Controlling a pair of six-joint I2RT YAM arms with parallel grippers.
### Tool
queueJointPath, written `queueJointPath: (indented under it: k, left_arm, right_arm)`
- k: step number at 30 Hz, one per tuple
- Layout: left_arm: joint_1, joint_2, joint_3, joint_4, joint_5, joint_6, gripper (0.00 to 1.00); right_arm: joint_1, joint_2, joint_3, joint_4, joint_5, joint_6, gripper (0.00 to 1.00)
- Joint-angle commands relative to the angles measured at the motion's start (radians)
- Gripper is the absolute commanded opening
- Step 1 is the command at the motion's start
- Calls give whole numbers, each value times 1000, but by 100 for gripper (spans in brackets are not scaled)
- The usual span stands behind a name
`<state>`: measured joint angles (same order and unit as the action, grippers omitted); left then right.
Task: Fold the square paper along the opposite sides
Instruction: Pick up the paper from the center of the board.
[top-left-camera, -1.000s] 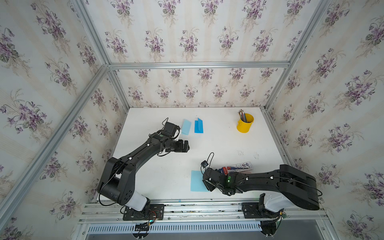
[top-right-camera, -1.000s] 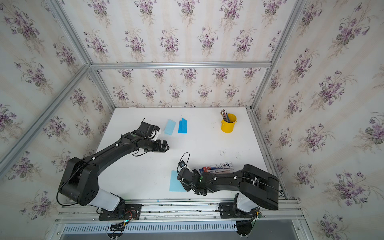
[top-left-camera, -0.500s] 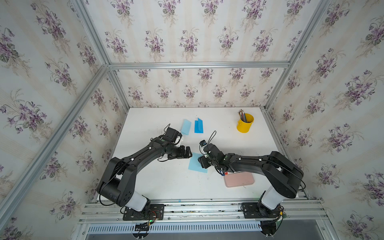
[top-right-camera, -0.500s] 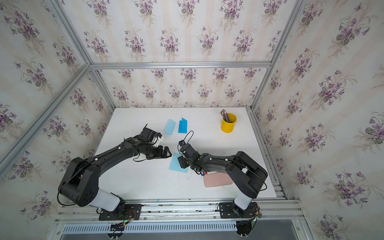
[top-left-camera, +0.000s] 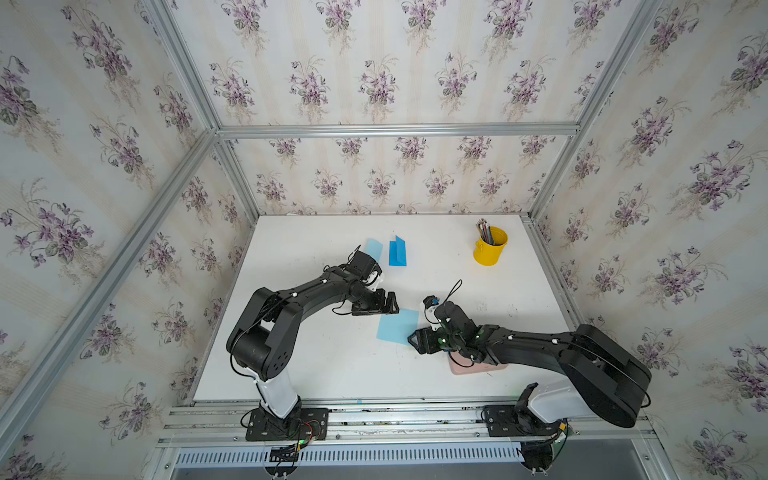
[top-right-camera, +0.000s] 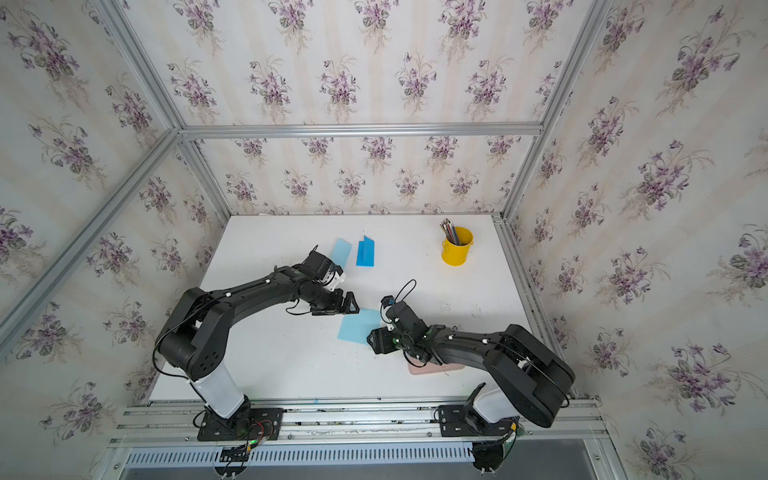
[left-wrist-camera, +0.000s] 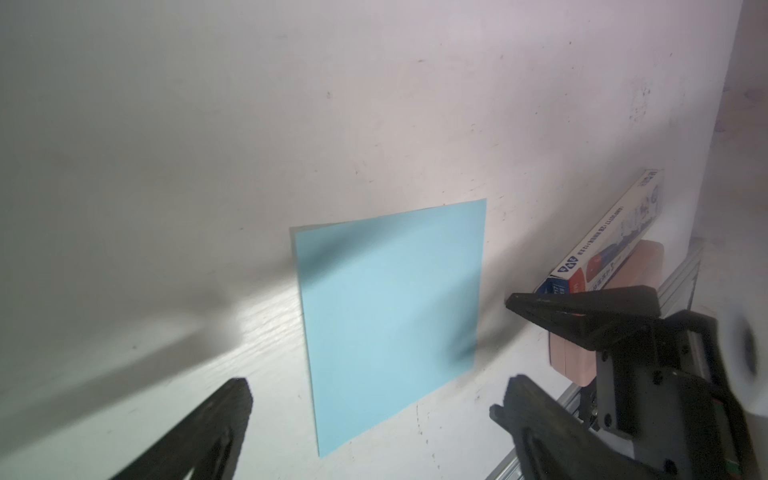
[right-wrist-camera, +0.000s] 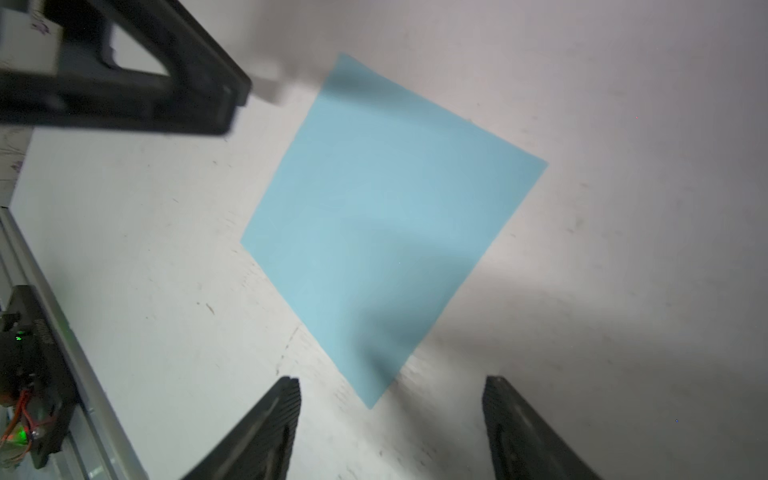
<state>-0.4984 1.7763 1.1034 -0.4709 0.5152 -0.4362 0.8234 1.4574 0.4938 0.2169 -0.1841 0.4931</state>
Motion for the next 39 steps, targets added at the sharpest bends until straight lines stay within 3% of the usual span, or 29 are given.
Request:
queueJointPath:
  k: [1,8,17,29,34,39]
  left_arm:
    - [-7,32,4,16,19,15,100]
    - [-13,92,-14,70,41,-2,99]
    - [-14,114,-26,72,44,-7,84]
    - [-11,86,30,15,29,15,43]
    - [-6,36,100,13,45,-6,37]
    - [6,-43,113,100,86,-51,35]
  right_arm:
    - [0,58,-9,100,-79,6,75]
    - [0,200,43,188,-166,-47,73]
    - [0,265,91,226,-197,-98,71]
    - [-31,126,69,162,-146,-122,71]
    - [-78,8,68,140,-129,-105,72]
    - [-173,-57,73,215,-235,4,71]
